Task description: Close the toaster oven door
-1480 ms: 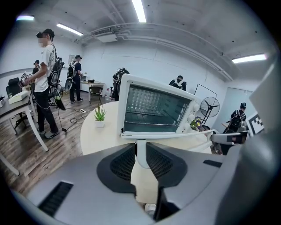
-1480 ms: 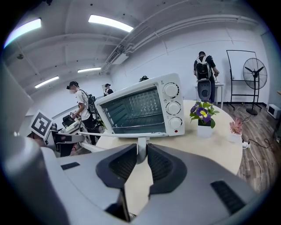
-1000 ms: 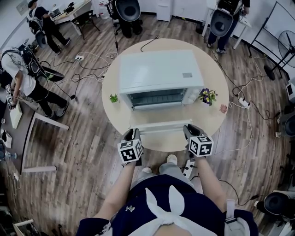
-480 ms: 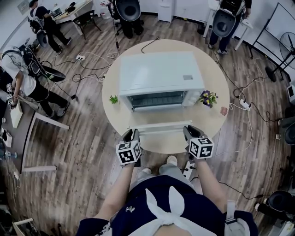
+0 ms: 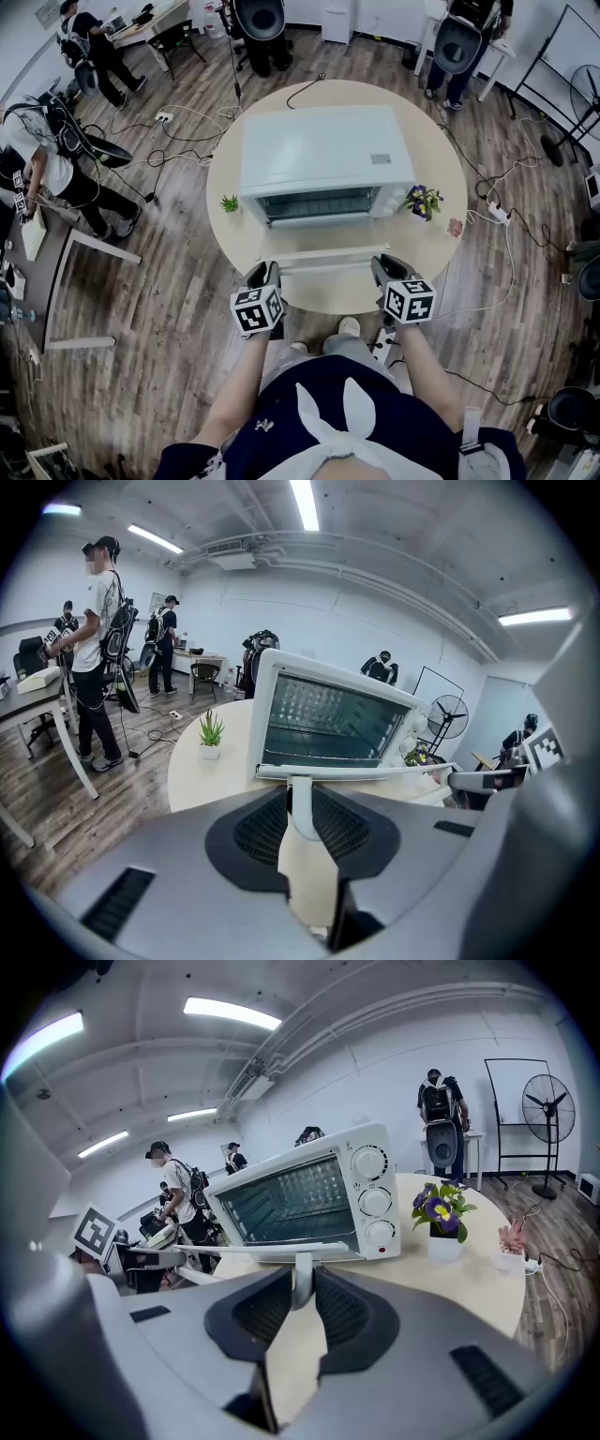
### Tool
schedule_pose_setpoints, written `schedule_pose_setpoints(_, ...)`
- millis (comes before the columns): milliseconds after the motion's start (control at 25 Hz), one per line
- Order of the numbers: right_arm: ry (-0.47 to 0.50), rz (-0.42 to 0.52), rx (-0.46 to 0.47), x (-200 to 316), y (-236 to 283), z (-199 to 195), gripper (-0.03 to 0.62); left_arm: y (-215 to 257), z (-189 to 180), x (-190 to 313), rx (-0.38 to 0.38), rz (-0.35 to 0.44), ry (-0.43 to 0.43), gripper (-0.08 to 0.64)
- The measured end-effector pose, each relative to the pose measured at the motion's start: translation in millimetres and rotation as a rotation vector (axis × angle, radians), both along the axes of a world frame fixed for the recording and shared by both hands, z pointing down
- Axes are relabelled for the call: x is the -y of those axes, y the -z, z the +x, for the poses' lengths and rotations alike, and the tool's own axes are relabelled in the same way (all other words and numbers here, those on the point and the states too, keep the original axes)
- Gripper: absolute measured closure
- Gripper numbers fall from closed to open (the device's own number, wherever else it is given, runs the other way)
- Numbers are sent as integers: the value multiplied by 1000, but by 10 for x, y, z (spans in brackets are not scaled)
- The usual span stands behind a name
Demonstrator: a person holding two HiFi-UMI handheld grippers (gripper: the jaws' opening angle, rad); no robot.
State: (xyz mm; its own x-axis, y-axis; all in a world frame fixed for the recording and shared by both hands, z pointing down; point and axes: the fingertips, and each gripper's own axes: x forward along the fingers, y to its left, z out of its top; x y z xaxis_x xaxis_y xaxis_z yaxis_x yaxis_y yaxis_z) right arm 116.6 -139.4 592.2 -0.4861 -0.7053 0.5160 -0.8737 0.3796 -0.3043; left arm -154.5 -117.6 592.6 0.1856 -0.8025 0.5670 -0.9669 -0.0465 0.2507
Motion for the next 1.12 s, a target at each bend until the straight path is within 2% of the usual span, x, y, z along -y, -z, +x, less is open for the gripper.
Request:
schedule_pose_setpoints(240,10,-3,8,31,36,-4,506,25,-1,32,-18,-13,-5,469)
schedule_pose_setpoints(520,14,3,11,78,88,-25,505,76,-12,87,9,-8,1,469)
schedule_pose_setpoints(1120,-2,8,4,173,167,-32,502,148,-20,175,-7,1,29,469)
